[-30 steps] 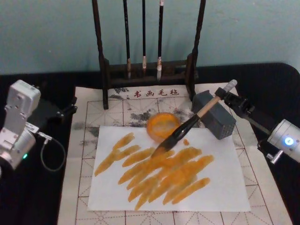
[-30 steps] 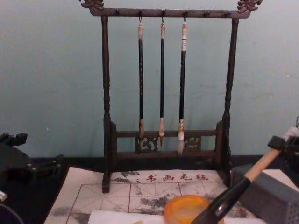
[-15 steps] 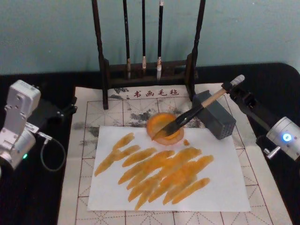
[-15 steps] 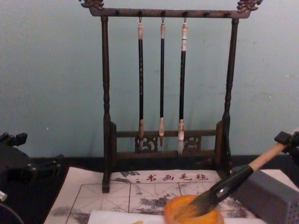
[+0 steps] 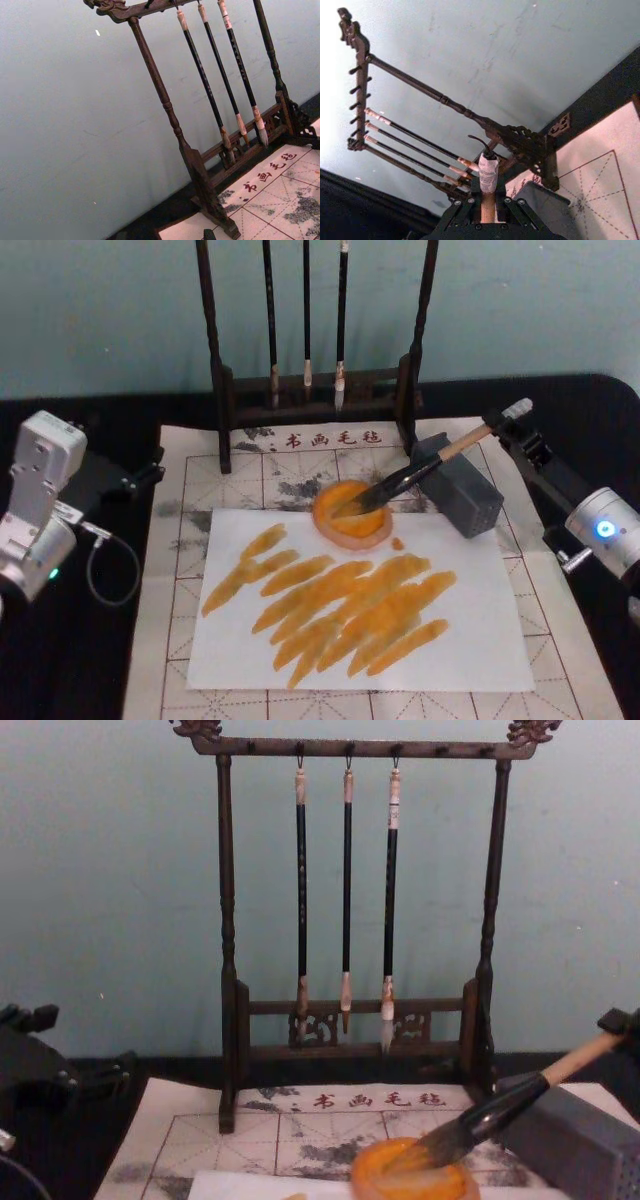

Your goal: Pick up the brush from the inkstone, write on the paper, then place the brush back to its original position.

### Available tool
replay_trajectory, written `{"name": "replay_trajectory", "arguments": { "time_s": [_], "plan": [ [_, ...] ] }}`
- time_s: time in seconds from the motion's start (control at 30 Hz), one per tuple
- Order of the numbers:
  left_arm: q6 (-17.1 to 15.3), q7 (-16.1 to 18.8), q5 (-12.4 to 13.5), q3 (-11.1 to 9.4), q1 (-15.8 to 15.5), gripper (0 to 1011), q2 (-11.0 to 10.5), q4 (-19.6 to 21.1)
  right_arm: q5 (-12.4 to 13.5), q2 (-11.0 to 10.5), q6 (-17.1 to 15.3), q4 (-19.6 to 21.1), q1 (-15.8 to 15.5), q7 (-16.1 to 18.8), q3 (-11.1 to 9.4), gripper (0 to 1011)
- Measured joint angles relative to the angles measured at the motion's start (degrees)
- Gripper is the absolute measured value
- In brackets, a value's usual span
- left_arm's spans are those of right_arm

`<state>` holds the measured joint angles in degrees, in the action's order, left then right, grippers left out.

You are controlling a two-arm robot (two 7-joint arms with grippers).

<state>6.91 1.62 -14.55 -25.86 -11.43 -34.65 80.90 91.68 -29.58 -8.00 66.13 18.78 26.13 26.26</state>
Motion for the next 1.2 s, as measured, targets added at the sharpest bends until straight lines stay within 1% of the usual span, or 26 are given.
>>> {"name": "replay_trajectory", "arguments": {
  "time_s": [0.2, 0.57, 0.93, 1.2],
  "plan": [
    [0.00, 0.00, 0.00, 0.00, 0.00, 1001, 0.00, 0.00, -0.45, 0.56, 0.51, -0.33, 0.02, -1.15, -0.44, 176],
    [0.00, 0.00, 0.00, 0.00, 0.00, 1001, 0.00, 0.00, -2.10, 1.57, 1.08, -0.84, 0.12, -2.47, -0.85, 176],
    [0.00, 0.00, 0.00, 0.00, 0.00, 1001, 0.00, 0.00, -3.46, 2.10, 1.14, -1.00, 0.00, -2.86, -1.26, 176],
    [0.00, 0.00, 0.00, 0.00, 0.00, 1001, 0.00, 0.00, -4.50, 2.30, 0.58, -1.44, 0.10, -2.88, -1.25, 176]
  ]
}}
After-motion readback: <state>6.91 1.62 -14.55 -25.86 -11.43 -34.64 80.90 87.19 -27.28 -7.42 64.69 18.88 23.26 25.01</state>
